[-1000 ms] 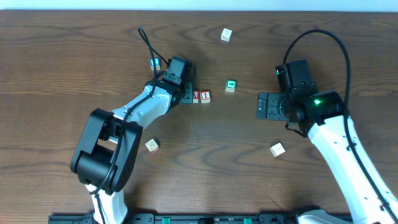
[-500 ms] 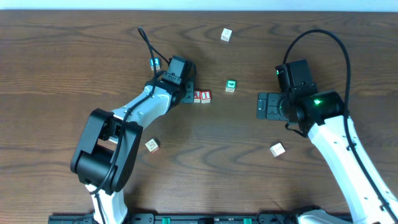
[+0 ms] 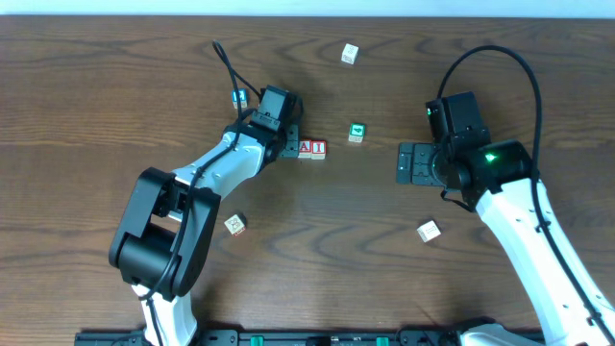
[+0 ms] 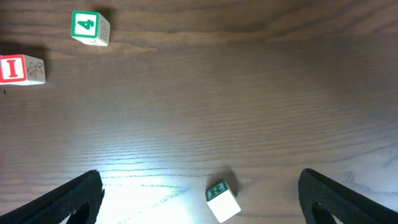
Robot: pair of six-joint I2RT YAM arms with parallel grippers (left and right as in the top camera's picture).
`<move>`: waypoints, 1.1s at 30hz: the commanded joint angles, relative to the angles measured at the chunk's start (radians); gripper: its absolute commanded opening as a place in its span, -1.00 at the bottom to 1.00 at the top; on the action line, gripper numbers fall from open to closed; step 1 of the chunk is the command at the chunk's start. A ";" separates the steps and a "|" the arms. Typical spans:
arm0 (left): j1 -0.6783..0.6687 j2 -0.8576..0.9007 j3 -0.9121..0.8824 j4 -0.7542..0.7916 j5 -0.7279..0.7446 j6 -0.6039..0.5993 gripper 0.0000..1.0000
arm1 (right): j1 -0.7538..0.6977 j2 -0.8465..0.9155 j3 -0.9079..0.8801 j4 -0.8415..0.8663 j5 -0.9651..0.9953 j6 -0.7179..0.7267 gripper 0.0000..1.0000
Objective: Spell out Ai2
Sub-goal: 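Move the left gripper to the blue '2' block and grasp it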
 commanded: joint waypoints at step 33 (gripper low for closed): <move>0.232 0.067 0.020 0.306 -0.023 0.076 0.59 | 0.044 0.012 -0.005 0.072 0.011 0.090 0.98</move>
